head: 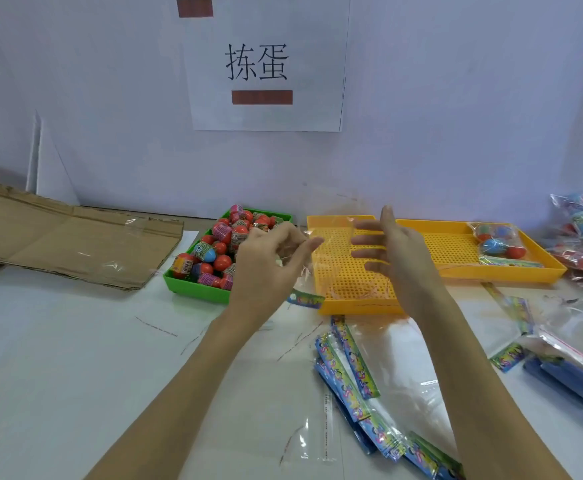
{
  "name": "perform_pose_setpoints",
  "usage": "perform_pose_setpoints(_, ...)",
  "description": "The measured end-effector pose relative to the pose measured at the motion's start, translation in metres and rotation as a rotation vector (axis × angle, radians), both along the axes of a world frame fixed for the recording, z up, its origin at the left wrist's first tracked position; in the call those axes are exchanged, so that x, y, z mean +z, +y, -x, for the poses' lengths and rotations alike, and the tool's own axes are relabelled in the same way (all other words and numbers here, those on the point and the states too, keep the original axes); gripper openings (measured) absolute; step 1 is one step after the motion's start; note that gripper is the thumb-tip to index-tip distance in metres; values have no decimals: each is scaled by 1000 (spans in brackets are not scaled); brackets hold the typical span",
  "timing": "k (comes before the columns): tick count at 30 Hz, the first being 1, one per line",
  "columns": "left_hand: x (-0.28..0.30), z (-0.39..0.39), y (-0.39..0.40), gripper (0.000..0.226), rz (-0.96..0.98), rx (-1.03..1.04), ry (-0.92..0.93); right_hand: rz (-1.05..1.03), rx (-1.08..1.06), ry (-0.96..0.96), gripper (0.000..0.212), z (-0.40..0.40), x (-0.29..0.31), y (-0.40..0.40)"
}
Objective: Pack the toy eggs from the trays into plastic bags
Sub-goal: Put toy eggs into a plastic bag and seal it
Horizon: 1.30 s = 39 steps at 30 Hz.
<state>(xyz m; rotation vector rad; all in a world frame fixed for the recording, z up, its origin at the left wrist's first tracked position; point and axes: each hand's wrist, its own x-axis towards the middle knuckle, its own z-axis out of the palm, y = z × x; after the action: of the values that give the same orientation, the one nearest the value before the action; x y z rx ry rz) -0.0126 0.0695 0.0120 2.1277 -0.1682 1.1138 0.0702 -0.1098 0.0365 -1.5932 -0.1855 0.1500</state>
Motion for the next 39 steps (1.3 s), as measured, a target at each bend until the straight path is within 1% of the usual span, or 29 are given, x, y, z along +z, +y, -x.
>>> perform_pose_setpoints(2,5,1,3,45,251,-119,79,-84,74,-64,58,-1,3,-1)
perform_pose_setpoints(4,7,2,5,50,374,-176,146,-140,213,-99,59,-1,5,-3)
perform_pose_setpoints(5,7,2,7,47,425,-206,191,-152,263,-118,57,0,6,-3)
perform_pose_setpoints(7,6,0,10,35,508,-273,288,-165,319,-152,50,3,5,0)
perform_pose_setpoints(9,4,-2,11,22,527,-351,361,-174,329,-168,48,8,6,5)
perform_pose_setpoints(10,3,-2,10,22,526,-370,378,-173,305,-183,47,10,6,8)
perform_pose_setpoints(12,1,-2,9,31,527,-353,373,-154,177,-268,38,14,6,12)
perform_pose_setpoints(14,0,-3,9,39,494,-308,348,-76,-11,-447,25,16,6,15)
perform_pose_setpoints(16,1,-2,9,42,433,-263,336,13,-132,-671,17,18,6,16)
perform_pose_setpoints(18,2,-2,9,43,409,-243,341,73,-170,-828,14,18,6,16)
perform_pose_setpoints(19,2,-2,9,43,402,-239,347,87,-147,-848,14,18,6,16)
perform_pose_setpoints(20,1,-2,9,42,390,-235,350,95,-101,-824,16,18,6,17)
perform_pose_setpoints(22,0,-2,9,42,336,-215,333,124,-11,-747,19,19,5,18)
perform_pose_setpoints(24,-1,-3,11,43,230,-154,277,168,12,-743,27,19,4,19)
perform_pose_setpoints(26,-3,-3,13,44,71,-45,198,151,56,-727,43,19,4,19)
perform_pose_setpoints(28,-4,-2,15,43,-105,73,110,124,117,-669,59,19,3,18)
perform_pose_setpoints(30,-5,-1,17,41,-304,198,-6,138,146,-622,69,17,0,17)
perform_pose_setpoints(32,-6,-2,19,34,-493,294,-122,145,158,-593,75,15,-1,17)
perform_pose_setpoints(34,-4,-3,20,25,-575,327,-193,150,161,-552,81,16,1,16)
perform_pose_setpoints(36,-4,-4,22,20,-635,328,-231,215,136,-500,85,16,1,15)
perform_pose_setpoints(38,-4,-4,20,17,-713,313,-265,311,148,-420,80,16,2,13)
perform_pose_setpoints(39,-4,-5,19,15,-743,292,-284,337,168,-368,73,16,3,12)
